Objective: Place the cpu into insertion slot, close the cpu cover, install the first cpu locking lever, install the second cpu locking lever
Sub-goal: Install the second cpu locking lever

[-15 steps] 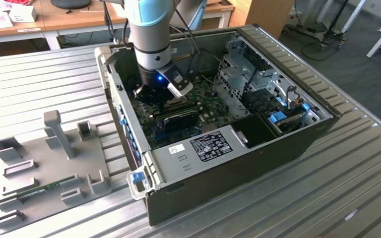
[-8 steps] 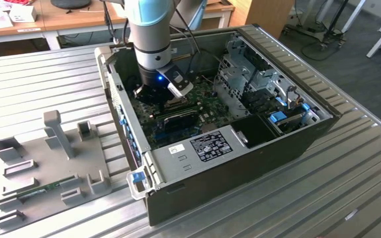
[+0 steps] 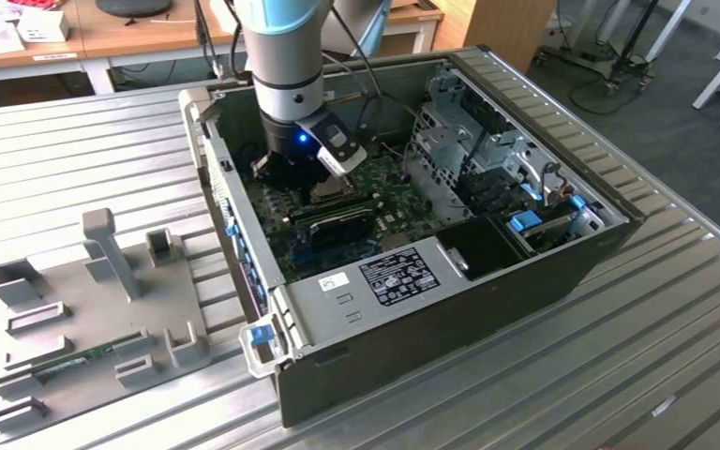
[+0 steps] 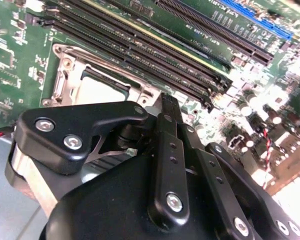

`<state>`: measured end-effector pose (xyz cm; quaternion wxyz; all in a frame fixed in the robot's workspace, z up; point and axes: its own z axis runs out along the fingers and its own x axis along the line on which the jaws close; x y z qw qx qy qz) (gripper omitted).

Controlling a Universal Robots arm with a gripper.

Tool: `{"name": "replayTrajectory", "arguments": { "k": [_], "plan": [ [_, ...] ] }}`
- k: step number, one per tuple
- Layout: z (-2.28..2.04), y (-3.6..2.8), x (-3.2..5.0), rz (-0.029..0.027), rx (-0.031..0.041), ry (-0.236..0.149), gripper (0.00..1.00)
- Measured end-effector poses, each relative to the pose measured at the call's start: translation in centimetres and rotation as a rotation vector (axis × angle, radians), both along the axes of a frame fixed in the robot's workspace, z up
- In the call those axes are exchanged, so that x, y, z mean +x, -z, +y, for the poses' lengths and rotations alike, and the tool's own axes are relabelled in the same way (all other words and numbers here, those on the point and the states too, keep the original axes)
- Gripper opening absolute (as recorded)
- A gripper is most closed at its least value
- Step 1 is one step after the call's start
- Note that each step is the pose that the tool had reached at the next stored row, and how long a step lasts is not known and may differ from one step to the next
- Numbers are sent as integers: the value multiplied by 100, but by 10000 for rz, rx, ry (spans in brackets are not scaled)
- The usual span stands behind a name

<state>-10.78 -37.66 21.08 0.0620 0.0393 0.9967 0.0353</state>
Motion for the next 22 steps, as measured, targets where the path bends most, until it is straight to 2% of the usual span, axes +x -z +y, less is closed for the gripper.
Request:
{"name": "replayTrajectory", "arguments": {
  "k": [6, 12, 17, 22],
  "plan": [
    [0, -119, 0, 2, -2, 0, 10],
    [0, -121, 22, 1, -1, 0, 10],
    [0, -119, 143, 1, 0, 8, 10],
    [-1, -119, 202, 2, -1, 8, 10]
  ]
}}
